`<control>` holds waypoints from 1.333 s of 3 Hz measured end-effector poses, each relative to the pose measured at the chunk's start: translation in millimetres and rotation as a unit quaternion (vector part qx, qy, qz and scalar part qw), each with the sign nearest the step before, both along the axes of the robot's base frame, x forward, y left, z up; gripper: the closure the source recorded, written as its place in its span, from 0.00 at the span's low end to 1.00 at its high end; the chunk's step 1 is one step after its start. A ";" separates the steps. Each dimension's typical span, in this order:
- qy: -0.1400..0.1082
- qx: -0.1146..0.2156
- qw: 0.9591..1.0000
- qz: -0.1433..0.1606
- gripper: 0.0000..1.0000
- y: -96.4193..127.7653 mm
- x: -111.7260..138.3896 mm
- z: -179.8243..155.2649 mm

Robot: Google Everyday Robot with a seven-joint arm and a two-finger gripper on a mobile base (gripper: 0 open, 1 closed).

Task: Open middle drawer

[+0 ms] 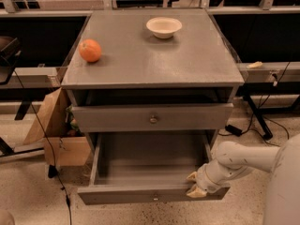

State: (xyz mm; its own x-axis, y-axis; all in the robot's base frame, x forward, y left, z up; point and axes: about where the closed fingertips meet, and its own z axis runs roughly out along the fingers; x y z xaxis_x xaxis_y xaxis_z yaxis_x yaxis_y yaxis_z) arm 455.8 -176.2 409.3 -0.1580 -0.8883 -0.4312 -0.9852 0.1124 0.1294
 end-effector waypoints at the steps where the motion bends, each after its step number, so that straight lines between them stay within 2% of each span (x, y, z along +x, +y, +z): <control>1: 0.004 0.000 1.000 0.005 0.27 0.5 -10.0 -1.3; 2: 0.004 0.000 1.000 0.005 0.04 0.6 -7.8 -0.1; 3: 0.012 0.002 1.000 0.026 0.00 3.0 -53.9 1.7; 4: 0.012 0.002 1.000 0.026 0.00 3.0 -53.9 1.7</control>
Offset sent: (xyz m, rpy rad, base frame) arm -0.1008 0.0027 -0.0036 0.0032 0.0524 0.0823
